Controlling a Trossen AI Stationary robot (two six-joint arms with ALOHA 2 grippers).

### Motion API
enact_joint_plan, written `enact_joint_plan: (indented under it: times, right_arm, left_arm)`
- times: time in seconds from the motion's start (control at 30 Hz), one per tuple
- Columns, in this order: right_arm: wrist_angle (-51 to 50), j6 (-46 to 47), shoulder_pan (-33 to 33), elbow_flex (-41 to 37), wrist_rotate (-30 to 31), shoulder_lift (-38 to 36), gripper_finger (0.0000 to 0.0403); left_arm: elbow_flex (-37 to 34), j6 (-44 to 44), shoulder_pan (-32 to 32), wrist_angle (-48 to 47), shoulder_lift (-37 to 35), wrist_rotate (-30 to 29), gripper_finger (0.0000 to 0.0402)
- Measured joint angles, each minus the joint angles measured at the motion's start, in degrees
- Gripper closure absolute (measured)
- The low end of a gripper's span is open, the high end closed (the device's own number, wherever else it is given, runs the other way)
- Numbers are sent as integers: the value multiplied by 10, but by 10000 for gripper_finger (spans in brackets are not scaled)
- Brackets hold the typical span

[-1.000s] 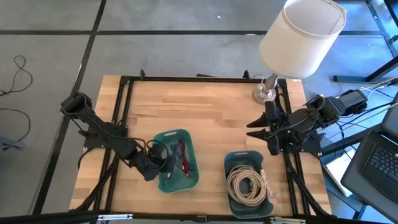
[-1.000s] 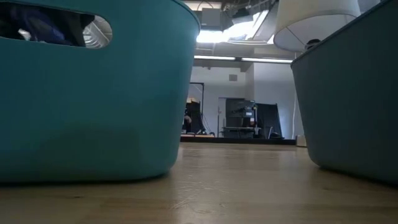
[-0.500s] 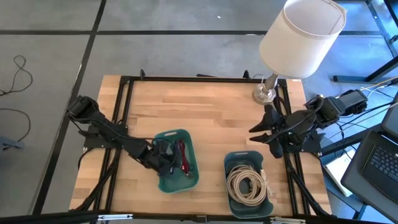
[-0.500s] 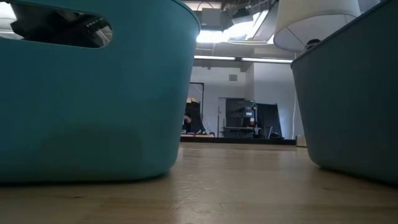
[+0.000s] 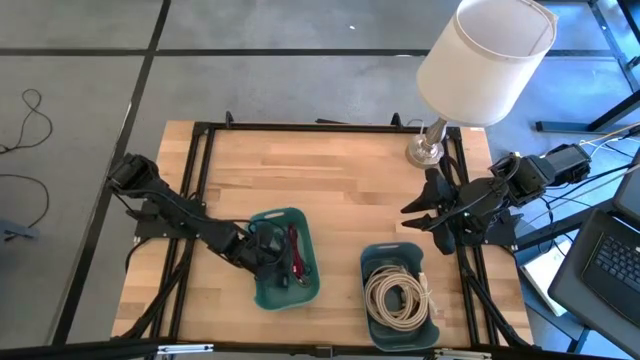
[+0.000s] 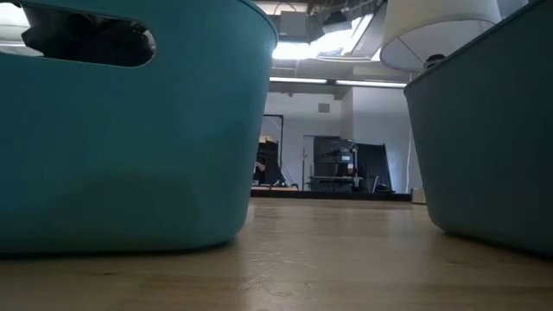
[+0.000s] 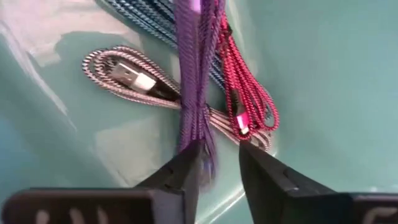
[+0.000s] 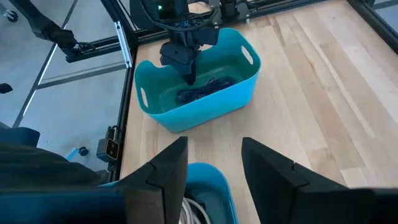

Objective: Pick and place USB-C Cables
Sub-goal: Put the black and violet USB cable into the green bin, then adjust the bins

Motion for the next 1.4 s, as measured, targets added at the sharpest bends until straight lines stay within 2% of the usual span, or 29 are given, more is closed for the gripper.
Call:
enact_joint_plan:
  times: [0.2,0.33,0.43,0.57,0.7,0.77,0.83,1.07,1.3,1.4]
  right_arm:
    - [1,1,0,0,0,0,249]
    - [1,2,0,0,2,0,249]
    - [1,2,0,0,2,0,249]
    - [1,2,0,0,2,0,249]
    - [0,7,0,0,2,0,249]
    - [0,7,0,0,2,0,249]
    - [0,5,0,0,2,0,249]
    - [1,-15,0,0,16,0,249]
    - [2,-15,0,0,17,0,249]
    - [8,-15,0,0,17,0,249]
  left_arm:
    - [4,48,2,47,-18,-12,261]
    - [26,95,3,26,-70,-63,250]
    - [46,115,3,-61,-124,-98,254]
    - [66,71,-4,-265,-182,-100,282]
    - [66,-6,-20,-458,-204,-7,343]
    - [65,-24,-31,-515,-206,32,381]
    - [64,-34,-38,-540,-206,48,394]
    - [-14,-41,-38,-516,-205,39,399]
    - [-121,-57,-25,-399,-205,-24,399]
    - [-144,-26,3,-351,-205,-41,400]
